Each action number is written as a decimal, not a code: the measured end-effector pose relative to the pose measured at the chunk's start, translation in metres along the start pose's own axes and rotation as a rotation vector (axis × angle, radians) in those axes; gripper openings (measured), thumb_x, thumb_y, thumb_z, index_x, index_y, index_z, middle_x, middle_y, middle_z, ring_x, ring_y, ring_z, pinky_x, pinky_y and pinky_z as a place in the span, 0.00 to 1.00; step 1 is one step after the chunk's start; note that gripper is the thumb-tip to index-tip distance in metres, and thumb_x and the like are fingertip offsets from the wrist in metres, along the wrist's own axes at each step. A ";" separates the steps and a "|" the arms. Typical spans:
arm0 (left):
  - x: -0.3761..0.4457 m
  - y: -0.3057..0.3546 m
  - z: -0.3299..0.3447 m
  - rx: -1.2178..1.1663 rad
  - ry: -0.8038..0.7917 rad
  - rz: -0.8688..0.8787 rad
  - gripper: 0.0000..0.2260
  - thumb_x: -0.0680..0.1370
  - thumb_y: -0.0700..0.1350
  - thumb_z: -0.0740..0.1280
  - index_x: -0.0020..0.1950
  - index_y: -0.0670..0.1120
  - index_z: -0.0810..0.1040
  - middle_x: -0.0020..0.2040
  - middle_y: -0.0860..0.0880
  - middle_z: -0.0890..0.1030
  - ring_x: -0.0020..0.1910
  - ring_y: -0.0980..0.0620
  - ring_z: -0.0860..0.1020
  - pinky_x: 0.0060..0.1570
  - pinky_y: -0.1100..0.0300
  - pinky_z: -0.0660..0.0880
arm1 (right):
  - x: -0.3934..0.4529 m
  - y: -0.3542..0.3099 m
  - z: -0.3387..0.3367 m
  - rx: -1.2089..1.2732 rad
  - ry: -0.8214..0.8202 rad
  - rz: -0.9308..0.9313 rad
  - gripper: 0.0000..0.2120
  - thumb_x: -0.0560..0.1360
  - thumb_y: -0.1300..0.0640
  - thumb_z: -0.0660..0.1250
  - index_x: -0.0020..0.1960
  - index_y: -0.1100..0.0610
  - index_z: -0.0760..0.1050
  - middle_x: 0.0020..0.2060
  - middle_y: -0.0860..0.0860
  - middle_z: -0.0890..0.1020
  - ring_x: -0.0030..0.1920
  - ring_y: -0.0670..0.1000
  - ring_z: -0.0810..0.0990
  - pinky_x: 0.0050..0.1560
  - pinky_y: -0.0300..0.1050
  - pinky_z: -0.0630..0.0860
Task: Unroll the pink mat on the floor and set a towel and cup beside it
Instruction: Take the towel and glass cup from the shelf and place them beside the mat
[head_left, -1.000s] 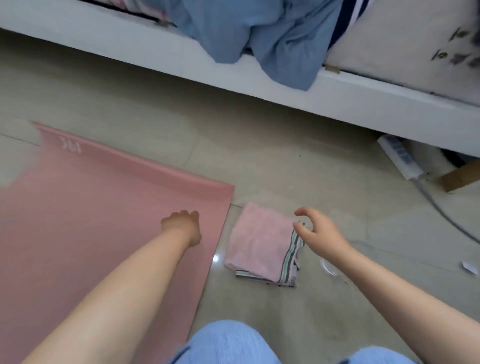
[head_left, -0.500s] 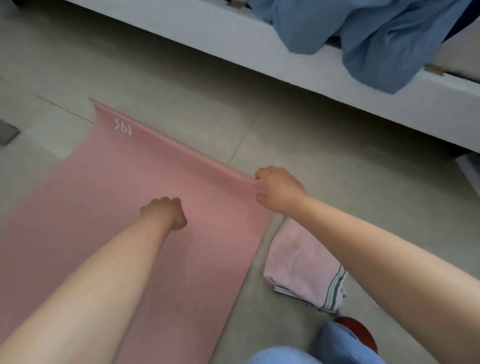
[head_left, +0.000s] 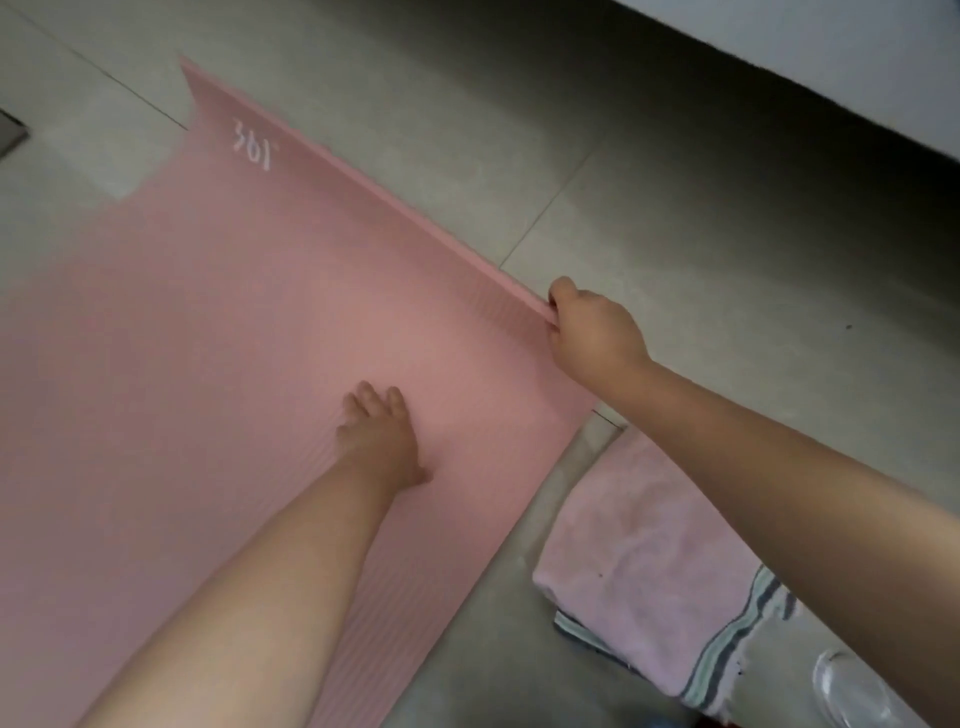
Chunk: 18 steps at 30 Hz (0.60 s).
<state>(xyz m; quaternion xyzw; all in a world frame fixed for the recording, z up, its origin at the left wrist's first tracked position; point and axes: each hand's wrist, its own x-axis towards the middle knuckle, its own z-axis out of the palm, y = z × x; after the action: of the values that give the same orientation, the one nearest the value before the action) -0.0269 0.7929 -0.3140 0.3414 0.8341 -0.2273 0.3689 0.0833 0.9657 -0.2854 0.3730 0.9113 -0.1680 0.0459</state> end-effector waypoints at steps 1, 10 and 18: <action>0.000 0.001 0.002 0.021 0.016 -0.001 0.47 0.74 0.57 0.67 0.76 0.39 0.37 0.76 0.34 0.39 0.76 0.36 0.43 0.72 0.46 0.57 | 0.005 0.006 0.000 -0.004 0.001 0.011 0.10 0.74 0.65 0.58 0.54 0.65 0.68 0.47 0.66 0.79 0.44 0.63 0.78 0.34 0.45 0.64; -0.002 -0.008 0.011 0.057 0.109 0.034 0.47 0.73 0.60 0.66 0.77 0.41 0.39 0.77 0.37 0.42 0.76 0.38 0.45 0.69 0.47 0.63 | 0.022 0.028 -0.003 0.003 -0.076 -0.025 0.09 0.76 0.60 0.58 0.52 0.66 0.69 0.45 0.69 0.79 0.44 0.65 0.78 0.37 0.45 0.65; -0.005 -0.011 0.025 -0.034 0.124 0.071 0.46 0.73 0.60 0.66 0.77 0.44 0.40 0.78 0.41 0.40 0.77 0.41 0.42 0.70 0.47 0.61 | 0.018 0.035 -0.008 0.005 -0.096 -0.023 0.08 0.75 0.61 0.60 0.47 0.67 0.70 0.43 0.70 0.79 0.44 0.66 0.78 0.38 0.47 0.69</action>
<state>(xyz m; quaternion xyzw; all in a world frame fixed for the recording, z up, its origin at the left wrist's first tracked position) -0.0214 0.7676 -0.3244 0.3780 0.8464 -0.1781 0.3302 0.0955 1.0036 -0.2909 0.3541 0.9120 -0.1882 0.0865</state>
